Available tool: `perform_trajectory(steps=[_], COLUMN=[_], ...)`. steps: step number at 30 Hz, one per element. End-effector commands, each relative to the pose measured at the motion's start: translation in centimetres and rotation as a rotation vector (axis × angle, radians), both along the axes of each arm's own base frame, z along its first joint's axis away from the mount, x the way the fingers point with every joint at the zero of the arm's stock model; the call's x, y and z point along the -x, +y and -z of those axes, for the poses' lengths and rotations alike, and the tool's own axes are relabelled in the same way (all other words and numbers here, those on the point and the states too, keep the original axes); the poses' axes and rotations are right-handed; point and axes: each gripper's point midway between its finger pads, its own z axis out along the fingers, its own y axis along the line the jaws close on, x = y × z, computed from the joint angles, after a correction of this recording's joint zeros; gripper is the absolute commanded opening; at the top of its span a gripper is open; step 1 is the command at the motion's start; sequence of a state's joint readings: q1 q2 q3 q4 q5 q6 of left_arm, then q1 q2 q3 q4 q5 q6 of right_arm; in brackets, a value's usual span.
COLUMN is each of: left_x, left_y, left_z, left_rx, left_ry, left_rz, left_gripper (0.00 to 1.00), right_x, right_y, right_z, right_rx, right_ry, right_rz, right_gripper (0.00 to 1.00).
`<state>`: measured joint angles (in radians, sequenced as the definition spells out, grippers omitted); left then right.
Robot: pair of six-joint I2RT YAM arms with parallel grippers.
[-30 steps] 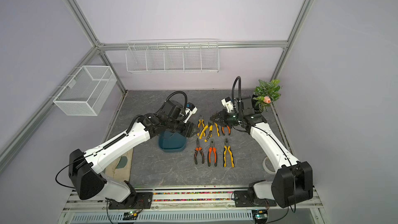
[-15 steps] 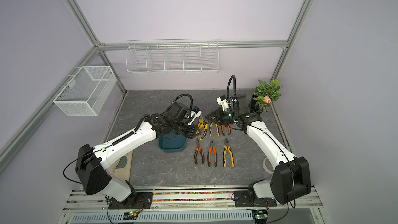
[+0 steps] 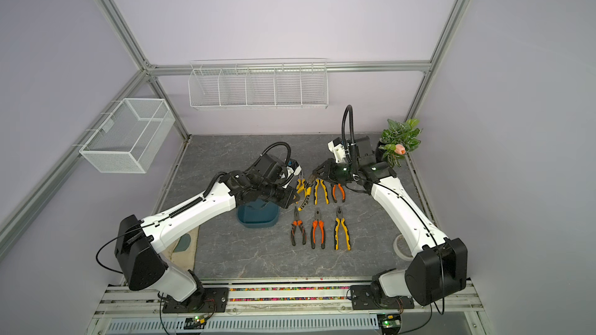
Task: Take the pliers out of the storage box
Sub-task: Pick up the pliers at the center of the board.
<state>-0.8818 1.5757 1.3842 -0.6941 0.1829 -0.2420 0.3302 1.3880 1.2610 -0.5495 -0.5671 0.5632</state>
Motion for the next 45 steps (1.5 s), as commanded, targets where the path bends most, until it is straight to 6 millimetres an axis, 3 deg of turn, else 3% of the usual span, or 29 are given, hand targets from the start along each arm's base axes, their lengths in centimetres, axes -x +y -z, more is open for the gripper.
perform_trajectory(steps=[1,6,10,13,21,26,31,35,41,45], left_x=[-0.8,-0.1,-0.4,-1.4,-4.0,-4.0,-4.0,-3.5,-1.4,-1.0], left_y=[0.6,-0.2,-0.4,0.6,3.7,2.9,2.0,1.3,-1.7,-1.6], left_z=[0.0,0.5,0.5,0.4,-1.7,-3.0,-3.0,-2.4,-0.1,1.2], left_rx=[-0.094,-0.088,-0.097,-0.191,-0.587,-0.666,-0.643,-0.597,-0.296,-0.201], left_ry=[-0.111,-0.126,-0.148,-0.236,-0.664,-0.854,-0.862,-0.817,-0.525,-0.404], left_rz=[-0.026,-0.006,-0.025,-0.087,-0.349,-0.424,-0.412,-0.354,-0.163,-0.142], left_gripper=[0.0,0.0,0.0,0.0,0.0,0.0,0.0,0.0,0.0,0.0], right_x=[0.1,-0.1,0.1,0.4,1.6,1.9,1.2,0.2,-0.1,-0.1], right_y=[-1.0,-0.5,-0.7,-1.3,-1.8,-1.9,-2.5,-1.7,-1.0,-1.8], right_z=[0.7,1.3,0.9,0.6,2.3,3.8,3.4,2.6,0.8,-0.6], right_rx=[0.092,0.072,0.076,0.099,0.098,0.002,0.011,-0.039,-0.097,-0.072], right_ry=[-0.023,0.003,-0.007,0.0,0.17,0.284,0.268,0.244,0.189,0.118], right_rz=[0.01,-0.001,0.007,0.031,0.181,0.328,0.386,0.368,0.344,0.36], right_gripper=[0.21,0.25,0.54,0.66,0.66,0.66,0.65,0.6,0.53,0.53])
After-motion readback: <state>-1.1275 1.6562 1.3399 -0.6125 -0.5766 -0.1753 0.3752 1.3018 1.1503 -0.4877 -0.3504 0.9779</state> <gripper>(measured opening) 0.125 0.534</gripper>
